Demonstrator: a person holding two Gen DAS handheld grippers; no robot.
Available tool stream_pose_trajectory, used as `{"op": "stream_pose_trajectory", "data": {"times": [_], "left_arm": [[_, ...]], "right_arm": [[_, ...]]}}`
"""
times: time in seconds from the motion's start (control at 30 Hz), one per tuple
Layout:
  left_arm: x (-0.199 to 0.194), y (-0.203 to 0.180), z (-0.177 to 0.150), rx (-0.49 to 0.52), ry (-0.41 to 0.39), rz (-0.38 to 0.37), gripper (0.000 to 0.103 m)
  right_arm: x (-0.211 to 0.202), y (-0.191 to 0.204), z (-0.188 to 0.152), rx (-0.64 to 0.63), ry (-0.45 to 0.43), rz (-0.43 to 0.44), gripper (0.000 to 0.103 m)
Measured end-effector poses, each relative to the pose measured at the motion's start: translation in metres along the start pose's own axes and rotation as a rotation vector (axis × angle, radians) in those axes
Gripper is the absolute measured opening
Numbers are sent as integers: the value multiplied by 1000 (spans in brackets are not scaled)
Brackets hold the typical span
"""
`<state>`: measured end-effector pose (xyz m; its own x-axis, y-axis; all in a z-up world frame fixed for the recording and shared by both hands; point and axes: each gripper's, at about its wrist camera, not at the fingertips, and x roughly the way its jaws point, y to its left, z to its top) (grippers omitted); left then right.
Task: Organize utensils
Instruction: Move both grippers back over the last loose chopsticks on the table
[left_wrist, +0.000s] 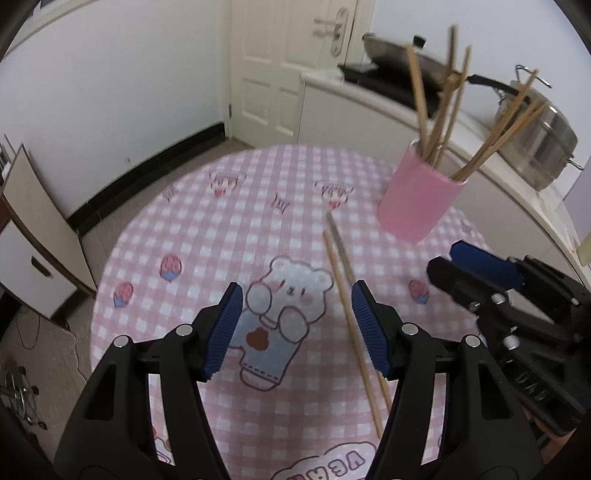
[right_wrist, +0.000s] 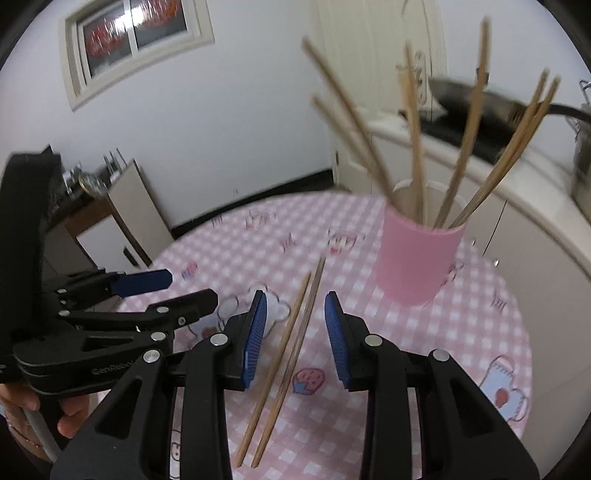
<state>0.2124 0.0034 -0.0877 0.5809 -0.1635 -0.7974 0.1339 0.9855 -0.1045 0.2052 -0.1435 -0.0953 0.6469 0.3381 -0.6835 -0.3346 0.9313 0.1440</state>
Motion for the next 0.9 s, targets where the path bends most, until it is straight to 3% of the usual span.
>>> {"op": "stream_pose_trajectory", "data": {"times": [0.37, 0.47, 0.9], "left_arm": [[45, 26, 1, -58, 98, 20, 61], [53, 31, 4, -67, 108, 16, 61], [74, 26, 14, -60, 135, 8, 61]], "right_arm": [[66, 4, -5, -4, 177, -56, 30], [78, -2, -1, 19, 206, -53, 22], [105, -20, 11, 54, 296, -18, 10]]}}
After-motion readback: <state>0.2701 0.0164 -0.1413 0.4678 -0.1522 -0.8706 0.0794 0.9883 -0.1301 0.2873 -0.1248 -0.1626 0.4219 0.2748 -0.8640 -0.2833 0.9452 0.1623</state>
